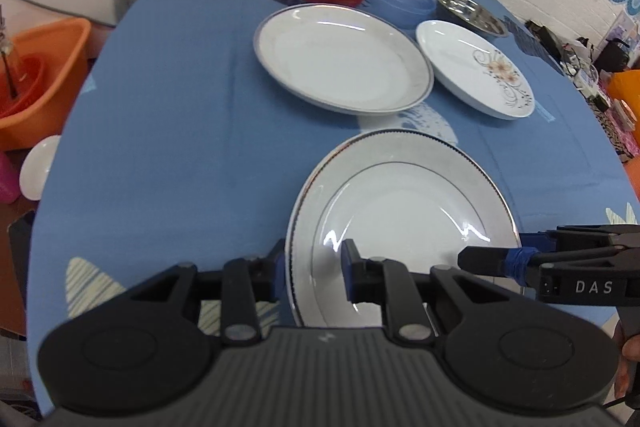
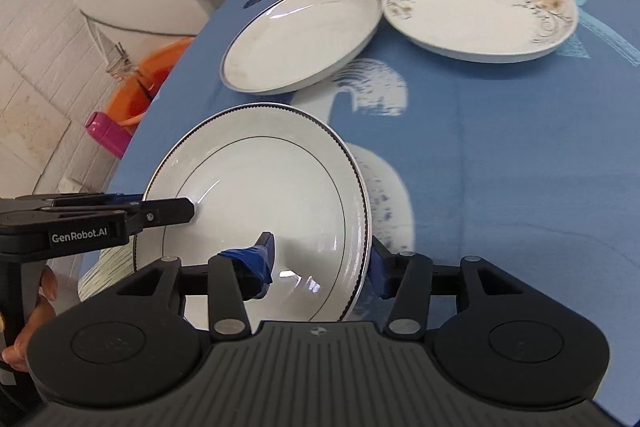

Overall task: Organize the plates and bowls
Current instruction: 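Lift the gold-rimmed plate with both grippers toward the plain white plate, then lower the gold-rimmed plate onto the plain white plate and open the left gripper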

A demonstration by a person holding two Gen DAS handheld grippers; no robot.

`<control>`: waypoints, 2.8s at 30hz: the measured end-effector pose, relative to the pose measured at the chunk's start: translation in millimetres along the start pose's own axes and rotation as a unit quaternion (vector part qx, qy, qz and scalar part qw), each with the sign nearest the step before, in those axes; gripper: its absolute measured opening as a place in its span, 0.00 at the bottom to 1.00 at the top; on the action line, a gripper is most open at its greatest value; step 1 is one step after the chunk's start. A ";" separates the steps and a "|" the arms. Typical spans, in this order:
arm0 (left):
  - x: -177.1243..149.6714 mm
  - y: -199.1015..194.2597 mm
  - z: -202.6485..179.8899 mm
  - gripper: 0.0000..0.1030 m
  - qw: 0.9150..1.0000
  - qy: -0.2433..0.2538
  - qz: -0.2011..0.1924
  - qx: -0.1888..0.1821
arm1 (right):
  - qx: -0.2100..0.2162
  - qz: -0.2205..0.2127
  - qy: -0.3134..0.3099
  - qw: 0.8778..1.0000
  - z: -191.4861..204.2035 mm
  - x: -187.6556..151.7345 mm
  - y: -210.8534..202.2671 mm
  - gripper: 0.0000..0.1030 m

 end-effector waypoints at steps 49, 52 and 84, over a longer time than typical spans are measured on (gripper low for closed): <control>128.7 57.6 58.4 0.63 0.999 -0.025 -0.020 0.019 | -0.078 0.015 -0.183 0.980 20.9 184.5 104.2 0.50; 126.6 58.0 58.5 0.63 0.999 -0.019 -0.021 0.030 | -0.080 0.016 -0.189 0.978 22.5 177.2 102.1 0.49; 131.4 53.7 68.9 0.23 0.997 -0.066 -0.044 0.013 | -0.025 -0.009 -0.067 0.997 20.9 158.4 90.0 0.39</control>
Point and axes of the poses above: each gripper's, at about its wrist camera, not at the fingertips, and y roughly the way its jaws point, z to its left, x to its top, the point moved 8 cm from there along y, roughly the way its jaws point, and after that the axes turned 12 degrees about -x, right-handed, at the moved point
